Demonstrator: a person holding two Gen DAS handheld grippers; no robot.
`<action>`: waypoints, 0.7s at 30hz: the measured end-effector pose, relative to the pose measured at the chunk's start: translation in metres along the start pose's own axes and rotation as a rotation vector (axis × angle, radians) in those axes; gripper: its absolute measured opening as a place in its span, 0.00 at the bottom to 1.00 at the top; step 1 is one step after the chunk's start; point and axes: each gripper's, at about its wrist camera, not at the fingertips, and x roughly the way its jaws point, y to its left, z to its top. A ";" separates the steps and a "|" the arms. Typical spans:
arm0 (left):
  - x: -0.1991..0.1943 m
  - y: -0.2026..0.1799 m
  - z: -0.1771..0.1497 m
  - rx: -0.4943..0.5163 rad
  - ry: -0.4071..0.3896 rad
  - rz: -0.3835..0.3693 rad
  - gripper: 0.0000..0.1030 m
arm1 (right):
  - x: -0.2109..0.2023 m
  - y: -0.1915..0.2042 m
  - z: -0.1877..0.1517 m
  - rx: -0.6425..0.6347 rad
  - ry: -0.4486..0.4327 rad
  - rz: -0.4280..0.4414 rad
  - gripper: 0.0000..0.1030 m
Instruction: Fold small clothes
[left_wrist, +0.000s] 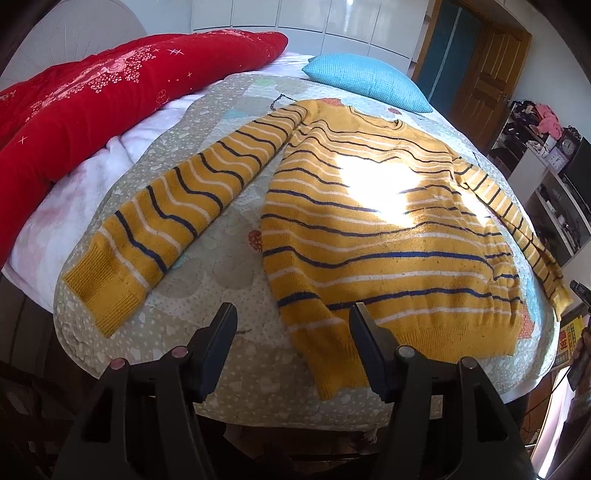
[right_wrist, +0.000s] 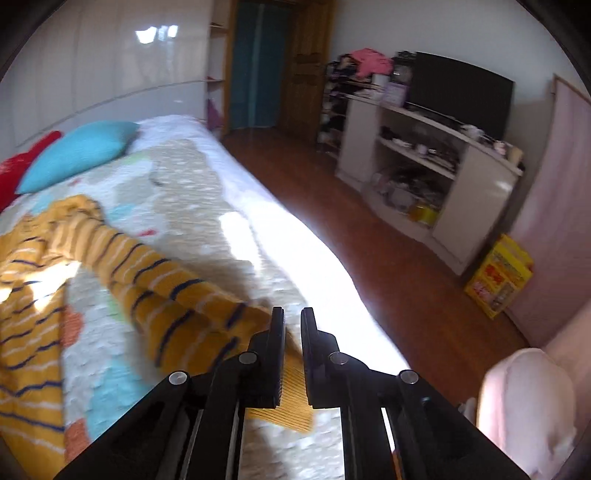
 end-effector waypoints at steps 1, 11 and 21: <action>0.001 0.002 0.000 -0.005 0.006 0.003 0.60 | 0.002 -0.006 0.001 0.016 0.015 -0.013 0.12; 0.006 0.005 -0.005 -0.024 0.026 -0.025 0.60 | -0.013 0.032 -0.053 -0.103 0.150 0.717 0.70; 0.000 0.004 -0.006 -0.023 0.015 -0.043 0.61 | 0.069 0.101 -0.072 -0.048 0.271 0.833 0.07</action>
